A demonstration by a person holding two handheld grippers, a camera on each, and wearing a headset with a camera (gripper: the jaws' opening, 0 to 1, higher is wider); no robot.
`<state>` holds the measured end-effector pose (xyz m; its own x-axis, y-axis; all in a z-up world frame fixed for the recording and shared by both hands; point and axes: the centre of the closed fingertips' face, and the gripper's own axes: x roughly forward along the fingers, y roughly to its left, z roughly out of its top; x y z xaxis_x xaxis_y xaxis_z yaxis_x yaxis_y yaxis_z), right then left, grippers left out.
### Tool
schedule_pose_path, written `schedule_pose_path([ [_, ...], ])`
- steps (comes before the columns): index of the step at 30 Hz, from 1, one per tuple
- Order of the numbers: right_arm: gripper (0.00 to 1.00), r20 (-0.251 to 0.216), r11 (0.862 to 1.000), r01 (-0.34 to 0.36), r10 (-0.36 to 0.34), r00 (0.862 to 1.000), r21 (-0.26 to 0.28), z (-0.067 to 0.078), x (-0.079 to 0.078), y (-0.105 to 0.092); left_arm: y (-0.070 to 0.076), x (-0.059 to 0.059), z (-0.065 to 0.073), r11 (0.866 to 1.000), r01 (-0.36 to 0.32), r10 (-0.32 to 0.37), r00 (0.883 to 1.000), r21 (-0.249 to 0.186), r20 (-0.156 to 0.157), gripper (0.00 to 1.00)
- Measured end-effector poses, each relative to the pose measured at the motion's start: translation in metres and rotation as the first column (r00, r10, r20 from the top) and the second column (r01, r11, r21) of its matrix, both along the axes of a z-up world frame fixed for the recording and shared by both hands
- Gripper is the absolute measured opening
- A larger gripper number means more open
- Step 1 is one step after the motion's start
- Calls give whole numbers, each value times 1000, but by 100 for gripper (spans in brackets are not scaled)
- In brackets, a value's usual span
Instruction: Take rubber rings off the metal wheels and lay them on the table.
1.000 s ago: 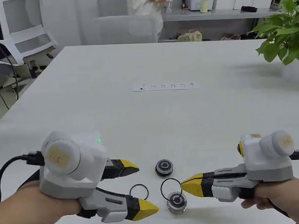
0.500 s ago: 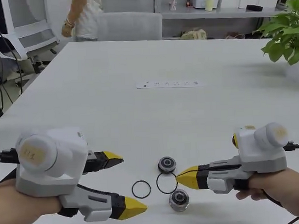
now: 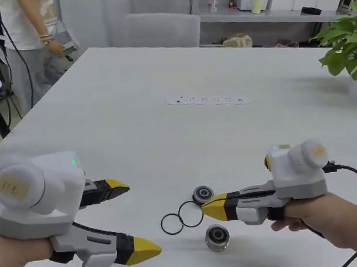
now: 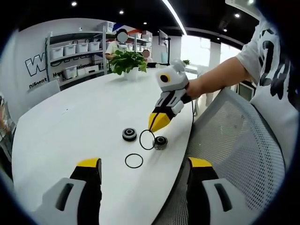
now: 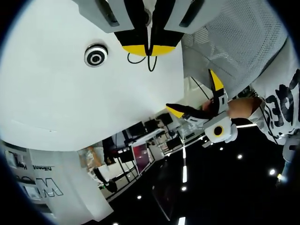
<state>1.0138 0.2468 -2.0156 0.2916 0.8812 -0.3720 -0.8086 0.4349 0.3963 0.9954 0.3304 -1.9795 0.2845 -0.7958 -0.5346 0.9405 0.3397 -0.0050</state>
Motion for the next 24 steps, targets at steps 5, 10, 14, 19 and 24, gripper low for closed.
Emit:
schedule_pose_path([
  [5,0,-3,1000,-16,16,1000,-13,-3,1,6,4,0,4,1000,-20,20,1000,-9,5,73],
  [10,0,-8,999,-34,34,999,-25,-6,1,14,8,1,7,999,-34,34,999,-14,11,74],
  [14,0,-17,998,-46,46,999,-40,-11,1,21,11,2,8,999,-42,42,999,-14,16,74],
  [19,0,-26,995,-69,67,997,-77,-21,0,28,14,1,7,999,-48,48,999,-14,15,75],
  [24,0,-33,990,-85,82,996,-109,-30,-2,34,16,3,7,998,-56,56,998,-16,15,75],
])
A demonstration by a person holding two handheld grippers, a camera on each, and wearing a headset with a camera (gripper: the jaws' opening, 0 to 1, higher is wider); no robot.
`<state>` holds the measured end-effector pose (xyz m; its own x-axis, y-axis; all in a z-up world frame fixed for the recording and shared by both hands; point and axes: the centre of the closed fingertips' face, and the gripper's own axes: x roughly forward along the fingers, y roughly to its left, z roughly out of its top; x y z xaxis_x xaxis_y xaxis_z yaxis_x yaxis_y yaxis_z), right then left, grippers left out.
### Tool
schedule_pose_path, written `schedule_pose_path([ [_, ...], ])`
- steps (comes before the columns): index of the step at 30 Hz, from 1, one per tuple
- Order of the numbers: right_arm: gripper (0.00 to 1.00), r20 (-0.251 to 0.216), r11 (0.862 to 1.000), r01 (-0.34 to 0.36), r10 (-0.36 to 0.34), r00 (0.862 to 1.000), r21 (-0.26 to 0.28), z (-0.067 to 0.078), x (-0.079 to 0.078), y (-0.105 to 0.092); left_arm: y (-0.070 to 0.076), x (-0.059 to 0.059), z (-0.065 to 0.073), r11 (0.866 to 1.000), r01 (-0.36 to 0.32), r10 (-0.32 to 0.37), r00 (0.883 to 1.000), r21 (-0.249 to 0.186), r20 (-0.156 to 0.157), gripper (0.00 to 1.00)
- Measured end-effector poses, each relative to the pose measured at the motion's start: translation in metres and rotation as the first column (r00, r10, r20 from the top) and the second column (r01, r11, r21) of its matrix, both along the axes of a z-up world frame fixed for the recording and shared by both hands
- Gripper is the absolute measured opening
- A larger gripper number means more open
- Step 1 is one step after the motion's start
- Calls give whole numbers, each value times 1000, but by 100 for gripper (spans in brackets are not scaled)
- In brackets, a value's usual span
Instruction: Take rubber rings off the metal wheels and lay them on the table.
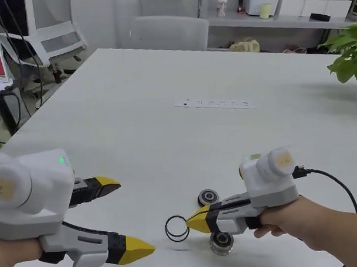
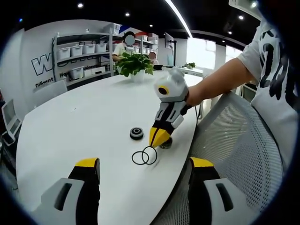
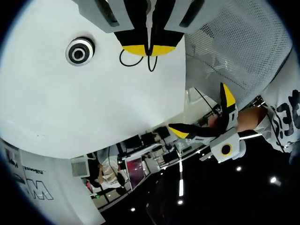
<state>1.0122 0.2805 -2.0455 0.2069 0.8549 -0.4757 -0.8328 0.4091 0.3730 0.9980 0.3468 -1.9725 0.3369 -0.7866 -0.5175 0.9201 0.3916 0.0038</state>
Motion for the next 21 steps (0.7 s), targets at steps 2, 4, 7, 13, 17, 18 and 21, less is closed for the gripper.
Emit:
schedule_pose_path([
  [2,0,1,1000,5,-5,1000,-19,-4,1,1,1,0,0,1000,-3,3,1000,1,0,75],
  [4,0,0,999,10,-10,1000,-31,-8,2,1,2,0,-1,1000,-4,4,1000,2,-1,75],
  [7,0,1,998,14,-14,1000,-54,-13,3,0,3,1,-2,1000,-6,6,1000,5,-2,75],
  [13,0,10,995,31,-30,999,-94,-20,6,-3,3,1,-4,1000,-7,7,1000,10,-7,75],
  [17,0,15,994,42,-40,999,-105,-23,8,-4,2,1,-3,1000,-8,8,1000,9,-7,75],
  [18,0,16,994,40,-39,999,-106,-23,8,-4,2,1,-3,1000,-8,8,1000,9,-7,75],
  [21,0,31,992,42,-39,999,-121,-25,9,-5,2,1,-4,1000,-10,10,1000,9,-9,75],
])
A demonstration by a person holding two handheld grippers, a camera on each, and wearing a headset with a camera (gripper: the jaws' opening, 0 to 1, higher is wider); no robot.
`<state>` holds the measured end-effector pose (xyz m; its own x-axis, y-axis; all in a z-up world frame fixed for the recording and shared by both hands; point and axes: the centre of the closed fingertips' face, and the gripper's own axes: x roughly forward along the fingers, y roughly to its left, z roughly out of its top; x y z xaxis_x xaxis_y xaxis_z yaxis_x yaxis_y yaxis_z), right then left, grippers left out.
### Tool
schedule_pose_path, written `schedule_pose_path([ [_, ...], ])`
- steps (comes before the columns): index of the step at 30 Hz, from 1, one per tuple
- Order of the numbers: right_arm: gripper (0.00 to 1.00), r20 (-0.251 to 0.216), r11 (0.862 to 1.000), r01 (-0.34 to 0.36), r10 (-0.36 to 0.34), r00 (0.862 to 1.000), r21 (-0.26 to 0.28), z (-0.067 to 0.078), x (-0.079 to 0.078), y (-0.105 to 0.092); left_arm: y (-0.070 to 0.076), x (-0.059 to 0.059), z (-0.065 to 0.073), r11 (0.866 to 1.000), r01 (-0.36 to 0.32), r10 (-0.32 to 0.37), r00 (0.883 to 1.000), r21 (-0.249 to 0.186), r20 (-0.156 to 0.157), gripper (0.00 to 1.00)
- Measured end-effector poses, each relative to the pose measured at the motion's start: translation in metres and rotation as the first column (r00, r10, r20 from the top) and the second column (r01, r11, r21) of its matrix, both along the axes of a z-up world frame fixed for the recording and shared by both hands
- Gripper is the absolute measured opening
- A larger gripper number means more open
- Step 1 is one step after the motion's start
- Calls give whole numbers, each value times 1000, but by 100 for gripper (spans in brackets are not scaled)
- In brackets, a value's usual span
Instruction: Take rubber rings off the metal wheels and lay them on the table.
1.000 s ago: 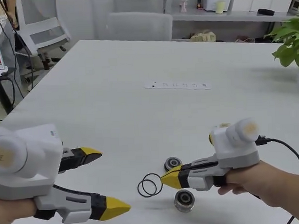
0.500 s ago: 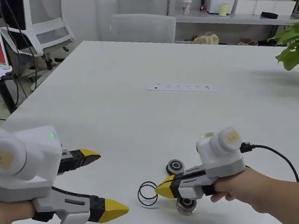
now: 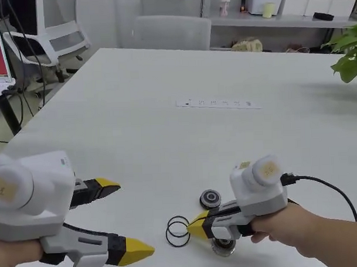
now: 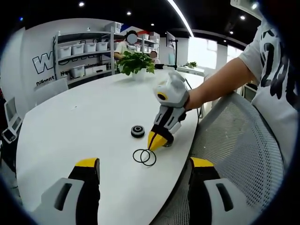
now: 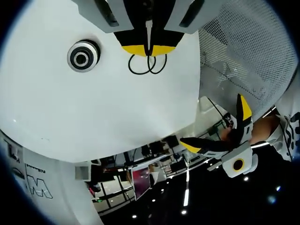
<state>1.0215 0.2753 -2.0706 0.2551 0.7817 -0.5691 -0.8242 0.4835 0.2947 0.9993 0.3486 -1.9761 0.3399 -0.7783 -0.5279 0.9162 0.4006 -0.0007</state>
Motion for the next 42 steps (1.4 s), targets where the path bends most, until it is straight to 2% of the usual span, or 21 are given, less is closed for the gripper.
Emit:
schedule_pose_path([
  [7,0,15,1000,4,-3,1000,-13,-2,2,-3,0,0,-3,1000,0,0,1000,2,-8,75],
  [18,8,36,1000,-14,15,999,-22,-1,1,-1,0,1,-4,1000,-1,2,1000,4,-14,74],
  [25,12,53,1000,-9,9,999,5,10,3,-4,1,4,-5,1000,-7,7,1000,5,-16,73],
  [36,16,82,996,47,-53,995,69,34,13,-16,-2,10,-1,1000,-8,8,1000,5,-11,73],
  [42,18,102,992,90,-99,990,86,43,19,-36,-12,16,4,1000,4,-4,1000,-2,-2,72],
])
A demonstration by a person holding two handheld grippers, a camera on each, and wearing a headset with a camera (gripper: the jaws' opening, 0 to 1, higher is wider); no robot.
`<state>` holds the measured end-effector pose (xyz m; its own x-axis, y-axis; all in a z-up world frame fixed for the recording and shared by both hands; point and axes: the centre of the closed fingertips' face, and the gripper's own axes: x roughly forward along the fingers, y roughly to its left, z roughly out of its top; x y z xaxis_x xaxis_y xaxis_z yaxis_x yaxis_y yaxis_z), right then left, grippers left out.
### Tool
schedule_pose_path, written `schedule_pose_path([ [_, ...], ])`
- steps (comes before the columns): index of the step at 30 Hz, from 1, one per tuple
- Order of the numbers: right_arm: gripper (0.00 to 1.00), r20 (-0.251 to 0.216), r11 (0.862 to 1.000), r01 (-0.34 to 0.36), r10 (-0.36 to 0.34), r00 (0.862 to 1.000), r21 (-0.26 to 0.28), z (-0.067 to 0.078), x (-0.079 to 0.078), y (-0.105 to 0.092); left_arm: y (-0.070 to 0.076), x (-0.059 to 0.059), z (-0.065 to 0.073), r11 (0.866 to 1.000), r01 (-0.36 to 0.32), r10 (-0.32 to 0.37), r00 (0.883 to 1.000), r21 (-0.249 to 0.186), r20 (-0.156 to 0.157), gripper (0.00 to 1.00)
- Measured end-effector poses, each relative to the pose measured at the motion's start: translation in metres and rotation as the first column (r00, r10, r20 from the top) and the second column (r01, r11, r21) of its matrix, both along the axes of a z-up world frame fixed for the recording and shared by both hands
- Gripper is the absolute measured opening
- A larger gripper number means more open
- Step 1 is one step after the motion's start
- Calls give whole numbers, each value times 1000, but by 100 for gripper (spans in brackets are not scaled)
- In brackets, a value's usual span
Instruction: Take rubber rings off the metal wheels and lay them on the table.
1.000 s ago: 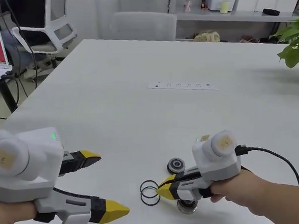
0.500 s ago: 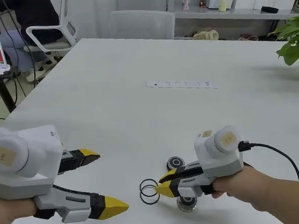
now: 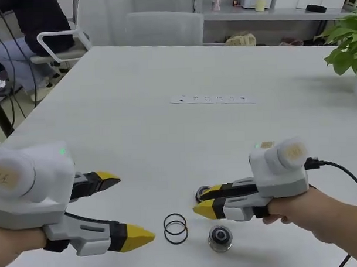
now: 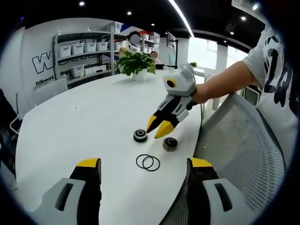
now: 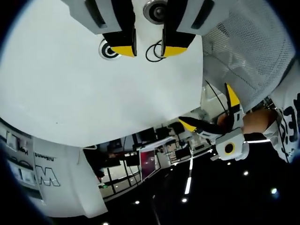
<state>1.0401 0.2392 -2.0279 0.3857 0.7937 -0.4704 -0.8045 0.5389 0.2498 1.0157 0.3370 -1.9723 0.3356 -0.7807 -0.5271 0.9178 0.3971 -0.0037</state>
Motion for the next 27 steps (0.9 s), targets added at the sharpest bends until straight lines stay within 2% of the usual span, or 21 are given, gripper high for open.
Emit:
schedule_pose_path([
  [7,21,16,999,50,-50,999,14,6,6,-18,-8,9,3,1000,17,-17,1000,1,5,70],
  [18,23,30,996,91,-91,995,7,3,11,-35,-22,24,4,999,34,-34,999,0,7,68],
  [27,26,36,993,120,-119,992,-12,-6,18,-47,-30,33,-1,999,37,-37,999,-22,-23,65],
])
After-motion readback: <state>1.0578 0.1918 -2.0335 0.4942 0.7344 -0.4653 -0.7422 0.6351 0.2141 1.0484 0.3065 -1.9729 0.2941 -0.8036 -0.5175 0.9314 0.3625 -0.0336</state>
